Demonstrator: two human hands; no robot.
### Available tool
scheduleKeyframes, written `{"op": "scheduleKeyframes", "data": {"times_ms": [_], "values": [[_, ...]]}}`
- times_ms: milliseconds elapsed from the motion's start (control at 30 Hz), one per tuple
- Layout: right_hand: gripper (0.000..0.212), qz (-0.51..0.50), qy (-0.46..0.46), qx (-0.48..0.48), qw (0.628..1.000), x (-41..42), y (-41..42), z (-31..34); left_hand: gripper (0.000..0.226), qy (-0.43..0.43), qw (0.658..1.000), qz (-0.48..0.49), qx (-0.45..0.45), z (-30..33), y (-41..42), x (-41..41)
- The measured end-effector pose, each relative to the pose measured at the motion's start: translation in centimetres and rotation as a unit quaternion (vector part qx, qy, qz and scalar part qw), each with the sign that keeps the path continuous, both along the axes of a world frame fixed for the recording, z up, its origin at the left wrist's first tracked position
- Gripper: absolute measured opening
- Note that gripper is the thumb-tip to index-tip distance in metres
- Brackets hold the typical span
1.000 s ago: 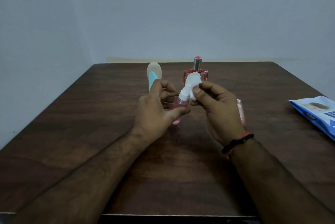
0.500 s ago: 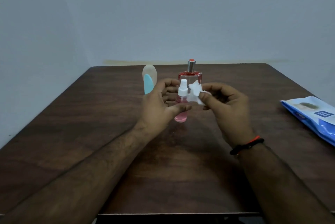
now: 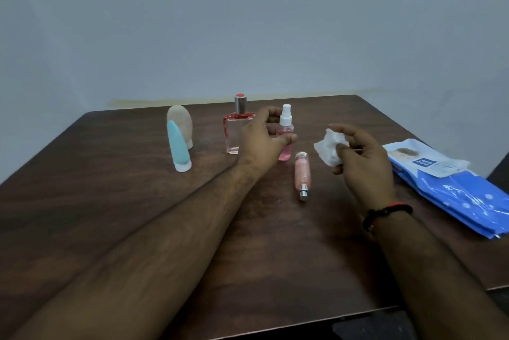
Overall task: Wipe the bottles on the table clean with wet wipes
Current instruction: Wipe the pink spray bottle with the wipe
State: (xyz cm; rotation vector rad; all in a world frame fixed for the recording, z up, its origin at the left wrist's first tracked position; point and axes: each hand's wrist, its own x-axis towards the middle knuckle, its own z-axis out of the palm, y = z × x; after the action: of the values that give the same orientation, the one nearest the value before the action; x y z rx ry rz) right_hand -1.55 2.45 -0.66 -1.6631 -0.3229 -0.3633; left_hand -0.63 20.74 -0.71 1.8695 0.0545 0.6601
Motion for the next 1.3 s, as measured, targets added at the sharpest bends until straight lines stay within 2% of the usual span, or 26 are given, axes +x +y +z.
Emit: {"op": "scheduleKeyframes", "data": {"times_ms": [133, 333, 400, 467, 533, 600, 833, 1000, 1133, 1233, 1300], "values": [[0.052, -0.019, -0.025, -0.215, 0.976, 1.2, 0.0, -0.5, 0.053, 0.009, 1.0, 0.005, -0.003, 0.0, -1.0, 2.9], [0.04, 0.024, -0.067, -0.393, 0.917, 2.2, 0.0, -0.2, 0.051, 0.015, 1.0, 0.012, -0.013, -1.1, -1.7, 5.4], [0.041, 0.062, -0.118, -0.44, 0.888, 2.3, -0.3, 0.0, 0.052, 0.015, 1.0, 0.011, -0.025, -1.4, -1.8, 6.1], [0.05, 0.114, -0.179, -0.493, 0.844, 2.5, -0.4, 0.0, 0.052, 0.012, 0.999, 0.019, -0.026, -1.6, -2.0, 6.4], [0.059, 0.142, -0.195, -0.552, 0.798, 2.7, -0.3, 0.3, 0.052, 0.008, 0.999, 0.024, -0.023, -1.5, -2.0, 6.7], [0.059, 0.153, -0.205, -0.579, 0.774, 2.8, -0.1, 0.6, 0.053, 0.004, 1.0, 0.019, -0.024, -1.5, -1.9, 6.9], [0.051, 0.197, -0.258, -0.588, 0.741, 2.8, 0.7, 1.5, 0.055, 0.017, 1.0, 0.01, -0.013, -1.2, -1.5, 6.7], [0.043, 0.187, -0.211, -0.573, 0.769, 3.6, 0.8, 1.2, 0.06, 0.046, 0.998, -0.024, -0.028, -1.8, -0.9, 6.1], [0.039, 0.167, -0.135, -0.47, 0.856, 4.2, 0.3, 0.2, 0.058, 0.062, 0.996, -0.05, -0.042, -1.6, -0.7, 5.0], [0.032, 0.126, -0.112, -0.373, 0.912, 4.7, 0.0, -0.5, 0.044, 0.061, 0.995, -0.046, -0.062, -1.2, -0.4, 4.2], [0.025, 0.116, -0.054, -0.293, 0.948, 5.0, 0.0, -0.7, 0.035, 0.061, 0.996, -0.027, -0.06, -1.1, -0.3, 3.7]]}}
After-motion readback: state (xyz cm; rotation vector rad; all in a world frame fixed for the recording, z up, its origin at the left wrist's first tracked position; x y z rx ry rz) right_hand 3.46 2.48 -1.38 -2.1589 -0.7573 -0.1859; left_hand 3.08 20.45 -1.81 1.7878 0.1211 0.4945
